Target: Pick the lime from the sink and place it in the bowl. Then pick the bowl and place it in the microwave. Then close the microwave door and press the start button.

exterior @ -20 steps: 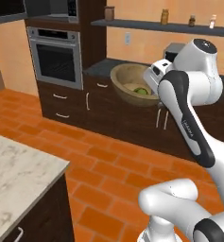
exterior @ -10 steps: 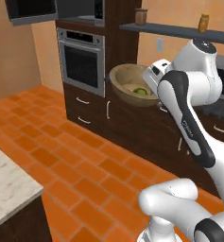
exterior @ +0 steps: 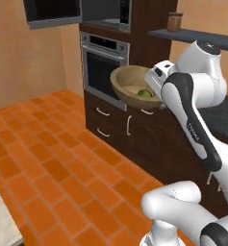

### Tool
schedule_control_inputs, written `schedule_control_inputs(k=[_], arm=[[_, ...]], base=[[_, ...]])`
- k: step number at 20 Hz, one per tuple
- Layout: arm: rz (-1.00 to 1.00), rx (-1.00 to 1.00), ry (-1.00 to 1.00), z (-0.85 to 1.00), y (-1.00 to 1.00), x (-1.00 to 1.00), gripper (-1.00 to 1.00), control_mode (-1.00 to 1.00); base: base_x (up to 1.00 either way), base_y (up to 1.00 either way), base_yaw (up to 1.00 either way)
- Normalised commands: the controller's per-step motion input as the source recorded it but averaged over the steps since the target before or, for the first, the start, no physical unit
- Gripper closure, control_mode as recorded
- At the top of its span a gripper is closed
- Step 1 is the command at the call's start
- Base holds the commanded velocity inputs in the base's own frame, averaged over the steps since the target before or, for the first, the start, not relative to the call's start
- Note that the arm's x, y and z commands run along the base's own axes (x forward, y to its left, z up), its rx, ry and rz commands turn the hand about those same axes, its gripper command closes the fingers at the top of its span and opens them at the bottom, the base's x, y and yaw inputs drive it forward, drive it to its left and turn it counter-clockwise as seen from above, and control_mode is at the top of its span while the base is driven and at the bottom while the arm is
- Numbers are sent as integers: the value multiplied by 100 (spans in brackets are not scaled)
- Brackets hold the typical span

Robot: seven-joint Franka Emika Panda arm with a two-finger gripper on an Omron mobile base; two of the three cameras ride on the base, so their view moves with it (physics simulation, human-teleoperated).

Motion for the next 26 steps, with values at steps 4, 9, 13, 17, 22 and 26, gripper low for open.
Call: schedule_control_inputs(k=[4, 9, 13, 17, 22, 26], arm=[[0, 0, 0, 0, 0, 0, 100, 100], [0, 0, 0, 0, 0, 0, 100, 100], [0, 0, 0, 0, 0, 0, 100, 100], [0, 0, 0, 0, 0, 0, 100, 100], [0, 0, 0, 0, 0, 0, 100, 100], [0, 0, 0, 0, 0, 0, 100, 100]], base=[[100, 0, 14], [100, 0, 13], [100, 0, 12], [100, 0, 12], [100, -22, 5], [100, -8, 0]])
